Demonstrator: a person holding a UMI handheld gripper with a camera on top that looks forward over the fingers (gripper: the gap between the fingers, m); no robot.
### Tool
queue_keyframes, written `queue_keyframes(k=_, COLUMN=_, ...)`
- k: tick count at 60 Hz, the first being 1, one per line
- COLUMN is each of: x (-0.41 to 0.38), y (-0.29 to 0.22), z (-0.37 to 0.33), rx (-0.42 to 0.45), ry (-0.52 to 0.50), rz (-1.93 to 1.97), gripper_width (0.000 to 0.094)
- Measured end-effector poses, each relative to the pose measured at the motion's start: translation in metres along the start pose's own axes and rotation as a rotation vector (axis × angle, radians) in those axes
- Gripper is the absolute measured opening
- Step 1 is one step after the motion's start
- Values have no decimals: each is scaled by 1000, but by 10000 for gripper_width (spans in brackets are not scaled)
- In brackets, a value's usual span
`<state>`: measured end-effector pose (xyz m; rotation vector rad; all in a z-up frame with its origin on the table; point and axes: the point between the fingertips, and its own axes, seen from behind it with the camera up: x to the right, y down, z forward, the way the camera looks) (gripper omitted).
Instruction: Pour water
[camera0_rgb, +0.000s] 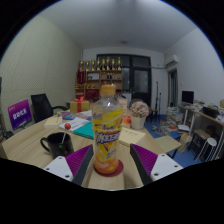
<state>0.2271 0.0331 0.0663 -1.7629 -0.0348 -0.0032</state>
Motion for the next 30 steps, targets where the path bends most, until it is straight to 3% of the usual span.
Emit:
queue_keyframes(k=19, x=6, y=-2, z=-162, rx=38, ry=-25, rz=60, gripper_width=834)
queue_keyframes(k=30, x=5, y=20, z=-210, rx=31, ry=-66, rz=134, gripper_width=830)
